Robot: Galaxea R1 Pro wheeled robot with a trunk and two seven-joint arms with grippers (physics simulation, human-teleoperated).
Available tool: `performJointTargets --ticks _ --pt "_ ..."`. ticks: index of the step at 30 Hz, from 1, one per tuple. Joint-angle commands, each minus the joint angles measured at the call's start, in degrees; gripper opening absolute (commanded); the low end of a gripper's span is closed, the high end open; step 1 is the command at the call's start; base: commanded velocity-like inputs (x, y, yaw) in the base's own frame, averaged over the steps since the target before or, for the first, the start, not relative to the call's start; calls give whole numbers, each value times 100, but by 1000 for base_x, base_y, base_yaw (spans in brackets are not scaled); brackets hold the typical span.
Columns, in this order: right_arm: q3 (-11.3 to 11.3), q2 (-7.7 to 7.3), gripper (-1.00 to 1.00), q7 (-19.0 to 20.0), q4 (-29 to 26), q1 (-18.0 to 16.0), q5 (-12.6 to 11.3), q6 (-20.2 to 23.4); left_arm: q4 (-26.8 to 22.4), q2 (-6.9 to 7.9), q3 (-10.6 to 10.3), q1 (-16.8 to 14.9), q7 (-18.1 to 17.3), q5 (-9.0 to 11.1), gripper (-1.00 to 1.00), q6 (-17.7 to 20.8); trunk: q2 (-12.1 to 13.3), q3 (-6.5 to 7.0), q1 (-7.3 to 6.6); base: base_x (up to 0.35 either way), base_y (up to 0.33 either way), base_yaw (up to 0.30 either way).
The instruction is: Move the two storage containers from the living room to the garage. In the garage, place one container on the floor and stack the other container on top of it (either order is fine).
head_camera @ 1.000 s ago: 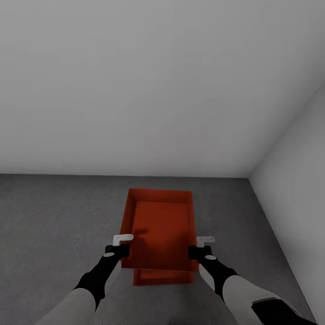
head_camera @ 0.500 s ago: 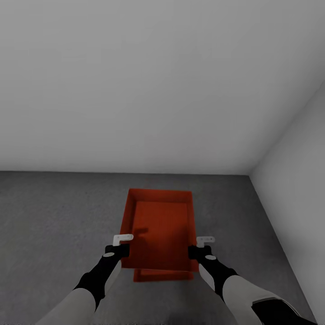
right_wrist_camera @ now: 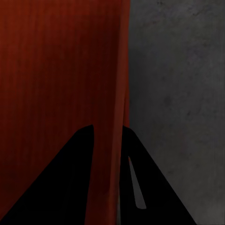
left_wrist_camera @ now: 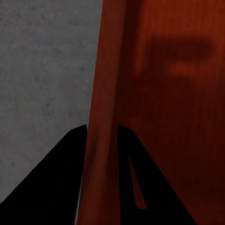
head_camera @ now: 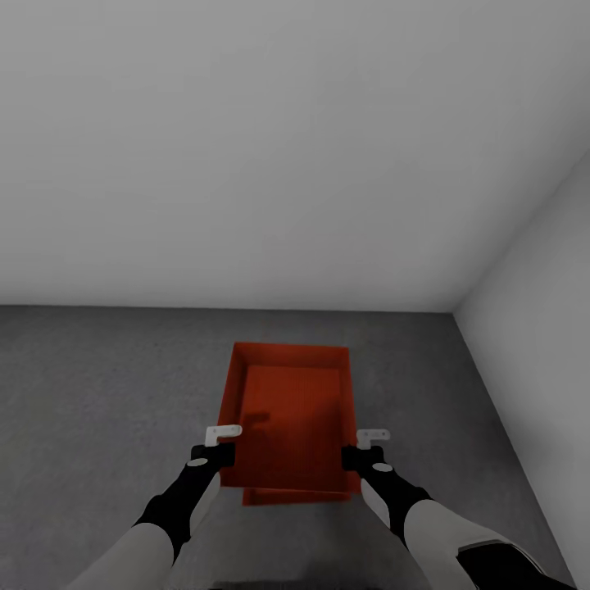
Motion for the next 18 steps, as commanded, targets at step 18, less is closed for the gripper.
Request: performJointTargets --ticks 18 --pt "-192 0 -100 -464 -12 -3 8 -292 -4 -1 90 -1 290 363 -100 45 -4 -165 1 0 0 0"
